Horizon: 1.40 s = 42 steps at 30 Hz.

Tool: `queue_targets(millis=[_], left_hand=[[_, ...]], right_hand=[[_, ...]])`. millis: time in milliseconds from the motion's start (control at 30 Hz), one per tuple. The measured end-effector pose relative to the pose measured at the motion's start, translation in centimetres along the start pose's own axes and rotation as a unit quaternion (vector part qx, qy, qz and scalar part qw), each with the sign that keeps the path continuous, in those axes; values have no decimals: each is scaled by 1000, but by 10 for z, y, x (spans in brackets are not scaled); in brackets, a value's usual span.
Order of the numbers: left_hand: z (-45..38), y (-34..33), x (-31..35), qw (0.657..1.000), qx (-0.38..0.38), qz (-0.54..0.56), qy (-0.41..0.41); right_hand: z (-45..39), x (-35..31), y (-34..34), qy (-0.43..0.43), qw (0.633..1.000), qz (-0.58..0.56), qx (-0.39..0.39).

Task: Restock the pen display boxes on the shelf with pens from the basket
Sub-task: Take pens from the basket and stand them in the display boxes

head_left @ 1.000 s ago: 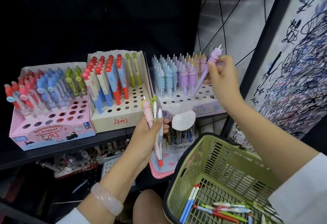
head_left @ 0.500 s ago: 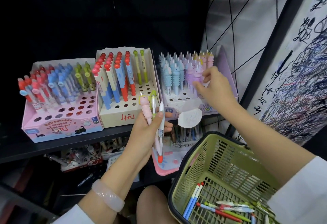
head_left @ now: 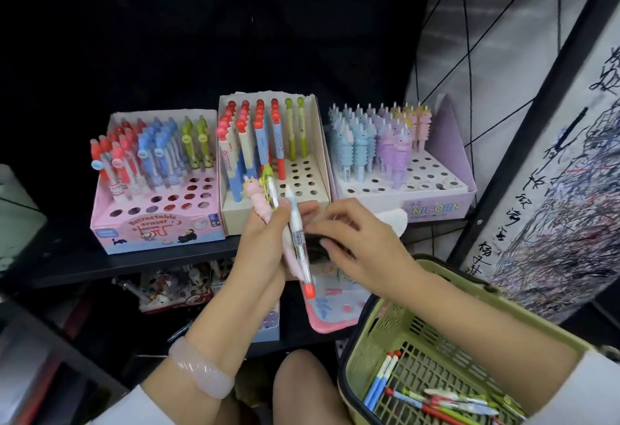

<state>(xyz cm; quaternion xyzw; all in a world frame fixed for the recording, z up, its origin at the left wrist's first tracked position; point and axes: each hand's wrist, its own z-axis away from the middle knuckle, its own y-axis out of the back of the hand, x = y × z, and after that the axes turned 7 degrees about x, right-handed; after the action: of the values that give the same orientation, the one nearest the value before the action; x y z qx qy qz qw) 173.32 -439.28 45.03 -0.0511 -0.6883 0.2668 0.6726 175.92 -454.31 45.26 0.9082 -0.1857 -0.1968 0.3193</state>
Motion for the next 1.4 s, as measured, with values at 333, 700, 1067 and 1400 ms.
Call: queue_targets(millis=[333,700,1067,1400], left_hand=[[9,47,25,998,30,57,3],[22,132,54,984,119,-64,-112],[21,189,69,964,217,-84,-131],[21,204,66,972,189,-65,-125]], right_hand=[[-37,-37,-29,60,990,-114,52],[-117,-94,-86,-212,882,-420,37],[-180,-123,-122,-170,931,-316,72],[-186,-127,-164,-84,996,-15,-40]])
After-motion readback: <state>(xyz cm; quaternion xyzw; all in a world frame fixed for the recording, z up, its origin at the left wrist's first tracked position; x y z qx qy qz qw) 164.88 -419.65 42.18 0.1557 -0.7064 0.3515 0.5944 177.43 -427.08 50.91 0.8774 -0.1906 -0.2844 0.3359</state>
